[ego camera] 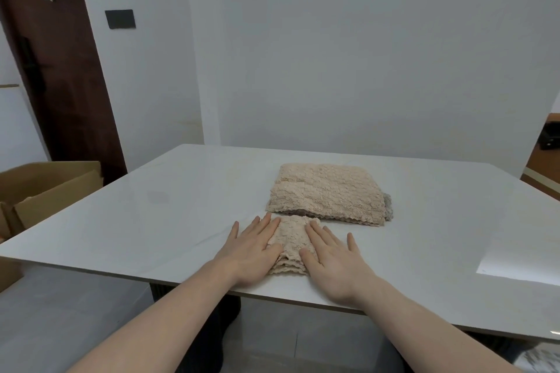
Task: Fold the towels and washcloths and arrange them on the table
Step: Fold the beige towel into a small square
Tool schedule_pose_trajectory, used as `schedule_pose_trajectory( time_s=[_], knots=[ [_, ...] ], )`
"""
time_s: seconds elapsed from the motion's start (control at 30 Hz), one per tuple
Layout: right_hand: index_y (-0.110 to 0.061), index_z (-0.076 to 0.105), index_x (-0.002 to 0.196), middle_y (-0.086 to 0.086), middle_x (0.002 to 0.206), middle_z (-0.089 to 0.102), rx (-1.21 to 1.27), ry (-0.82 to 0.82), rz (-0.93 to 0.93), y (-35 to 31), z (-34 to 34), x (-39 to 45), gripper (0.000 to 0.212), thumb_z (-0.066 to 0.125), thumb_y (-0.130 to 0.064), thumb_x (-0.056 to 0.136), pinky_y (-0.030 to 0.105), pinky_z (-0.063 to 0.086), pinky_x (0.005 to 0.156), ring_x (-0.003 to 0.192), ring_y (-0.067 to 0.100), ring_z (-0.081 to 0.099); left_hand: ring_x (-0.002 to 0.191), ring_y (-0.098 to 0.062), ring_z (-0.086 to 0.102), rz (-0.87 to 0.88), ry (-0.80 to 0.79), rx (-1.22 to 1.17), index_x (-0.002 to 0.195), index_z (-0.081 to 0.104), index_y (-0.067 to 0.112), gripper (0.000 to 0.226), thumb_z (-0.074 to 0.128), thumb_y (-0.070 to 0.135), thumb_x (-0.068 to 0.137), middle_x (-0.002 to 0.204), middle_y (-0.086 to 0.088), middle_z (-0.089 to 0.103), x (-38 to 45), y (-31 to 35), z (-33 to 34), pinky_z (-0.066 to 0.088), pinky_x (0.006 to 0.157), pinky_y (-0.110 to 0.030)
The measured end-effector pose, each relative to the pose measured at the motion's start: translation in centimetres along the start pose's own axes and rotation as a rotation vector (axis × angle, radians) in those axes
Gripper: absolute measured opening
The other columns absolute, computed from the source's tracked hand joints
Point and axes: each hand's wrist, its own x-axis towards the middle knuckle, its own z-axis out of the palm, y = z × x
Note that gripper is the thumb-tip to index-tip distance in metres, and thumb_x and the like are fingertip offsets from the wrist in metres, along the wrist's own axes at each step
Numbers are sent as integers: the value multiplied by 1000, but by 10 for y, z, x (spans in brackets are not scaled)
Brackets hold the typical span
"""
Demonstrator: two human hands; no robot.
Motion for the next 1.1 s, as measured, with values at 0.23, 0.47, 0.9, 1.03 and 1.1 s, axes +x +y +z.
schedule_pose_trajectory(
  time_s=[0.23, 0.47, 0.9, 1.03, 1.1],
  knots=[
    [-22, 3, 164, -11, 171, -5, 22, 30, -14, -1, 0, -3, 67, 16, -51, 105, 50, -9, 127, 156, 3, -8, 157, -14, -4, -97, 99, -28, 163, 4, 28, 63, 19, 40, 104, 170, 9, -4, 0, 2, 2, -8, 127, -45],
    [-23, 22, 163, -11, 170, 15, 212, 228, 60, 1, -4, -11, 65, 27, -52, 104, 44, 3, 129, 156, 5, 8, 142, -22, 38, -314, 474, -408, 144, 49, 19, 48, 42, 41, 101, 154, -1, 45, -1, -6, -2, 27, 119, -38],
    [-40, 29, 154, -27, 119, 53, 359, 265, 136, 9, -6, -8, 68, 53, -55, 92, 29, 24, 118, 124, 6, 38, 90, -9, 61, -141, 293, -535, 88, 61, 30, 34, 58, 63, 79, 89, 14, 68, -11, 0, -10, 51, 83, -40],
    [-48, 27, 152, -36, 108, 46, 429, 211, 175, 13, -6, -4, 79, 47, -69, 79, 27, 22, 120, 116, -6, 37, 88, -5, 69, -121, 242, -688, 95, 64, 27, 9, 72, 31, 92, 94, 15, 74, -10, 5, -14, 54, 81, -39],
    [-48, 27, 151, -35, 107, 48, 474, 209, 207, 13, -8, -4, 80, 53, -67, 79, 27, 18, 124, 117, -11, 38, 89, -5, 69, -121, 246, -687, 94, 65, 28, 9, 73, 26, 91, 93, 15, 74, -6, 6, -15, 54, 80, -37]
  ],
)
